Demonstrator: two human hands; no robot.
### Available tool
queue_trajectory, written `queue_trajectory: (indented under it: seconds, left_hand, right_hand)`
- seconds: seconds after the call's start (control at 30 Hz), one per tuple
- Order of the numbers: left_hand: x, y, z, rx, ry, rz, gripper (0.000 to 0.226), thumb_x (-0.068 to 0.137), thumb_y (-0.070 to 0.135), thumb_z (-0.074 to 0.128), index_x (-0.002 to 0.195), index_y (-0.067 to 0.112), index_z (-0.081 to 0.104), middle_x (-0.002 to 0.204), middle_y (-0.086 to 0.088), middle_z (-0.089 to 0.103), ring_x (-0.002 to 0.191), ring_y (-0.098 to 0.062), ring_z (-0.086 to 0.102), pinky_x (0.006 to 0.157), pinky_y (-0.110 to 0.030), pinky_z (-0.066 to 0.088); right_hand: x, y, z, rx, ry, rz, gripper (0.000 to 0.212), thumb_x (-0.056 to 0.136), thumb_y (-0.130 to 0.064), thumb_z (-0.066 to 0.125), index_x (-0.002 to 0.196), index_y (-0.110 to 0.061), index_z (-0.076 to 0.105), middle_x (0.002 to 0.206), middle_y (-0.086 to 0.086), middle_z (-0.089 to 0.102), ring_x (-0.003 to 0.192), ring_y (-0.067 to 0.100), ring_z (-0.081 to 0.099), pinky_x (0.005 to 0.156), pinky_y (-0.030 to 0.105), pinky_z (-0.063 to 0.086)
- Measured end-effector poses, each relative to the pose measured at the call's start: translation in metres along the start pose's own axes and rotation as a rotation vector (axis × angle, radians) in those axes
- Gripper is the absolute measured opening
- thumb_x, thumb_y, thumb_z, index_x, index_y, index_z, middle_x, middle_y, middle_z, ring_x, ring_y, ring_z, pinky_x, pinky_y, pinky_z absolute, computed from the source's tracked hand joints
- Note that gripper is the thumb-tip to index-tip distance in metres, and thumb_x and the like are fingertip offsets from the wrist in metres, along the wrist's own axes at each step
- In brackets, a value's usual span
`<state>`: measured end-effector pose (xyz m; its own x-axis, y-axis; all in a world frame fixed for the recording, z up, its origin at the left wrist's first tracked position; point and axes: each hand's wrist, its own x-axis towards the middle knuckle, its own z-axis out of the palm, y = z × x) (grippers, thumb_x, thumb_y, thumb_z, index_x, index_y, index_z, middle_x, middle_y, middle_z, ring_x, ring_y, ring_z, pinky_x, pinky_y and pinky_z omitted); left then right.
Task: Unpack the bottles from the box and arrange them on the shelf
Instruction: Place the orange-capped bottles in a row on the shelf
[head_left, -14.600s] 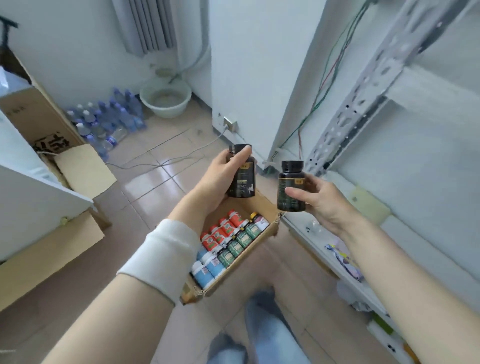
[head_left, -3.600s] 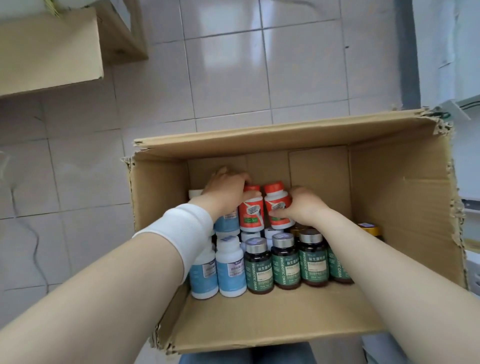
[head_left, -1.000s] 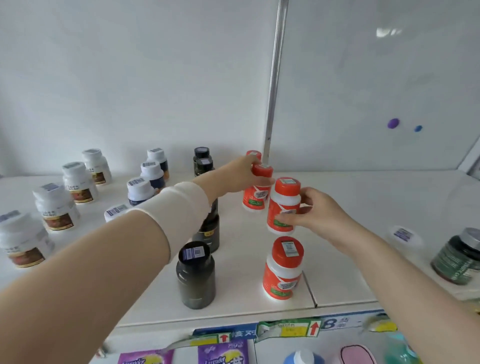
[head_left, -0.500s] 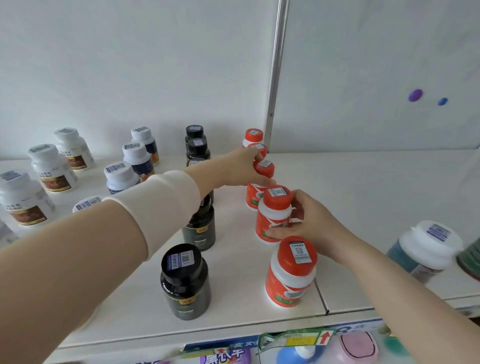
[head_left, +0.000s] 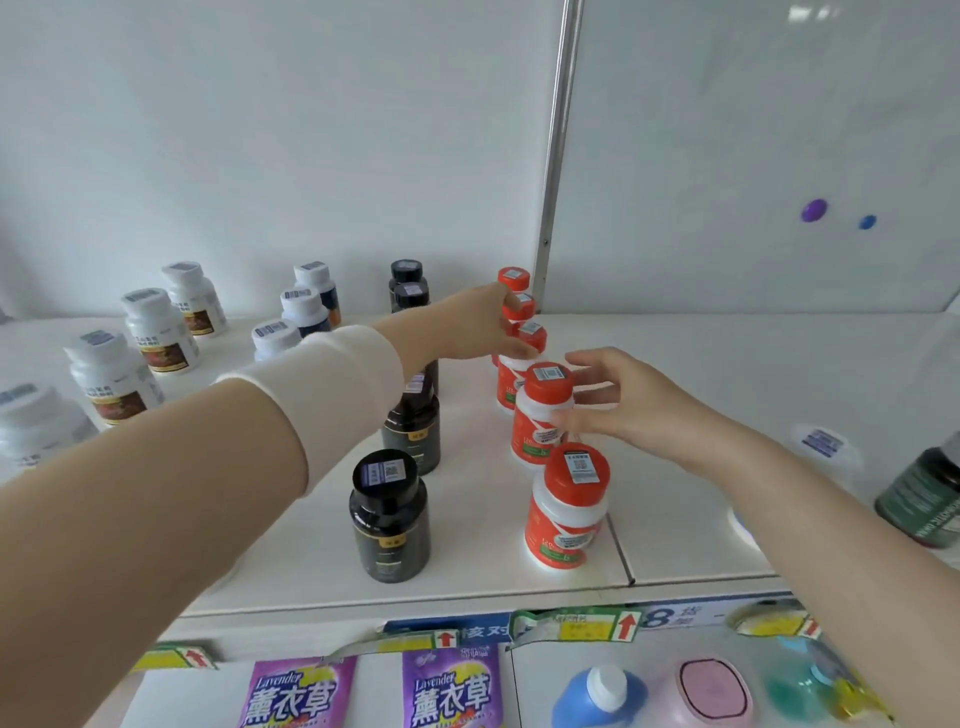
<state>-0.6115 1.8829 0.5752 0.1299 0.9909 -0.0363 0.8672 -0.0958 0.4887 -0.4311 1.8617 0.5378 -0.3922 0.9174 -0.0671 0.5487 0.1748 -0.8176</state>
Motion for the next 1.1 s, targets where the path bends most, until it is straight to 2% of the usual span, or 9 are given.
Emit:
queue_trajectory:
  seconds: [0.1,0.27,0.37,0.43,0.57,0.8,0.97,1.1]
  left_hand:
    - [-0.027,0.005,-0.022,0.148,0.060,-0.047,0.056,0.090,0.038,0.058,0.136,0.012,0.040,0.135,-0.006,0.053,0.120,-0.023,0.051,0.097,-0.032,0.039]
    - [-0.100,0.003,-0.039,0.643,0.277,-0.154,0.042,0.094,0.034,0.048,0.131,0.013,0.045,0.123,-0.007,0.057,0.110,-0.028,0.056,0.079,-0.033,0.040]
    - [-0.157,-0.008,-0.037,0.844,0.322,-0.223,0.039,0.093,0.034,0.048,0.125,0.011,0.047,0.121,-0.009,0.057,0.112,-0.029,0.054,0.086,-0.035,0.041]
    - [-0.200,-0.020,-0.036,0.908,0.327,-0.304,0.042,0.093,0.035,0.050,0.127,0.010,0.046,0.124,-0.011,0.055,0.116,-0.030,0.052,0.092,-0.036,0.040]
    - [-0.292,-0.058,-0.041,0.939,0.346,-0.469,0.043,0.094,0.031,0.046,0.132,0.010,0.043,0.128,-0.011,0.055,0.118,-0.030,0.052,0.094,-0.035,0.040]
    - [-0.459,-0.154,-0.036,0.900,0.243,-0.763,0.042,0.096,0.032,0.044,0.132,0.010,0.043,0.129,-0.010,0.053,0.119,-0.027,0.051,0.096,-0.036,0.040]
    - [-0.584,-0.248,-0.002,0.741,0.188,-0.979,0.038,0.096,0.029,0.044,0.128,0.010,0.046,0.126,-0.009,0.055,0.116,-0.028,0.052,0.092,-0.036,0.041]
    - [-0.670,-0.319,0.050,0.571,0.107,-1.138,0.037,0.095,0.028,0.048,0.128,0.011,0.047,0.127,-0.010,0.056,0.117,-0.028,0.053,0.093,-0.036,0.043]
  right_hand:
    - [-0.008,-0.024,-0.017,-0.072,0.054,-0.035,0.067,0.082,-0.040,0.065,0.139,-0.019,0.038,0.135,-0.002,0.051,0.111,0.012,0.051,0.086,0.027,0.039]
    - [-0.019,-0.074,0.005,-0.477,0.160,-0.220,0.057,0.090,-0.037,0.055,0.139,-0.014,0.036,0.143,0.008,0.043,0.127,0.027,0.046,0.099,0.037,0.041]
    - [-0.040,-0.096,0.045,-0.741,0.142,-0.380,0.051,0.093,-0.033,0.049,0.136,-0.009,0.037,0.139,0.014,0.041,0.128,0.032,0.041,0.099,0.040,0.038]
    - [-0.057,-0.112,0.076,-0.822,0.127,-0.490,0.045,0.092,-0.028,0.049,0.130,-0.006,0.042,0.133,0.016,0.044,0.123,0.034,0.043,0.095,0.040,0.039]
    - [-0.089,-0.143,0.149,-0.871,0.054,-0.677,0.041,0.092,-0.027,0.047,0.128,-0.009,0.046,0.133,0.016,0.047,0.121,0.034,0.045,0.095,0.039,0.038]
    - [-0.146,-0.203,0.310,-0.947,-0.167,-0.951,0.044,0.095,-0.027,0.043,0.133,-0.006,0.040,0.134,0.017,0.044,0.124,0.033,0.041,0.101,0.039,0.034]
    - [-0.183,-0.227,0.461,-0.955,-0.380,-1.023,0.050,0.096,-0.032,0.043,0.138,-0.006,0.035,0.140,0.016,0.039,0.129,0.032,0.036,0.105,0.040,0.032]
    - [-0.211,-0.213,0.575,-1.006,-0.557,-1.046,0.049,0.095,-0.029,0.043,0.138,-0.007,0.035,0.140,0.015,0.040,0.130,0.031,0.037,0.108,0.040,0.032]
